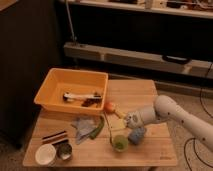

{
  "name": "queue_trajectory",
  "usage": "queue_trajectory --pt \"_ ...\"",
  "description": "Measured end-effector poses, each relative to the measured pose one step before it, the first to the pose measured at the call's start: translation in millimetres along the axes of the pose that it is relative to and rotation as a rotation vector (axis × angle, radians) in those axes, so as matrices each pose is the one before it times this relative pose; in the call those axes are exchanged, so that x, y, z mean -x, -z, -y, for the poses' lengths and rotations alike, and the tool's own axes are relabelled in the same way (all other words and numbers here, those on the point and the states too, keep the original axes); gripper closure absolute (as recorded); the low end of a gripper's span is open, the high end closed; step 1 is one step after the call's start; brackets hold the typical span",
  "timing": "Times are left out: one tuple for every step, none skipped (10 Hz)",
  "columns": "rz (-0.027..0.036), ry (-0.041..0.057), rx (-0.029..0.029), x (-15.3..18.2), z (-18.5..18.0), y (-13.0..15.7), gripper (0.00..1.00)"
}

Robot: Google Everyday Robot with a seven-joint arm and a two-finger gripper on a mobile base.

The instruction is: Place fork in plastic cup

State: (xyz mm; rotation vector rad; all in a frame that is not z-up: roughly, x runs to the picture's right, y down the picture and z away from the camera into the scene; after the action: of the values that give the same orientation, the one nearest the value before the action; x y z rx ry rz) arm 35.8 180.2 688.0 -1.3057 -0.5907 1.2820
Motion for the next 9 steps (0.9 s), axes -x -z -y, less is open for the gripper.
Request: queue_trajectory --pt "-0.00004 0.01829 0.02317 5.47 0.55 -0.21 0.92" --pt "-0.00297 0.01995 0.02082 5.86 1.00 -0.68 0.92" --pt "-0.00538 0.02409 0.02235 4.63 0.94 1.44 0.92" --pt "-0.00242 0.04168 0.02832 5.29 1.43 3.74 0.92" --pt "-0.00411 0.03960 0.01333 2.69 -0.17 1.73 0.92" --pt "-0.00536 0.04398 0.01052 1.36 0.79 2.84 0.92" --pt "-0.00265 0.04301 0.01110 -0.89 3.03 7.10 0.92" --pt "-0.00097 0.02050 0.01534 -2.70 2.91 5.80 0.92" --pt "-0.00045 0.01668 0.01998 -2.96 0.95 5.15 0.92"
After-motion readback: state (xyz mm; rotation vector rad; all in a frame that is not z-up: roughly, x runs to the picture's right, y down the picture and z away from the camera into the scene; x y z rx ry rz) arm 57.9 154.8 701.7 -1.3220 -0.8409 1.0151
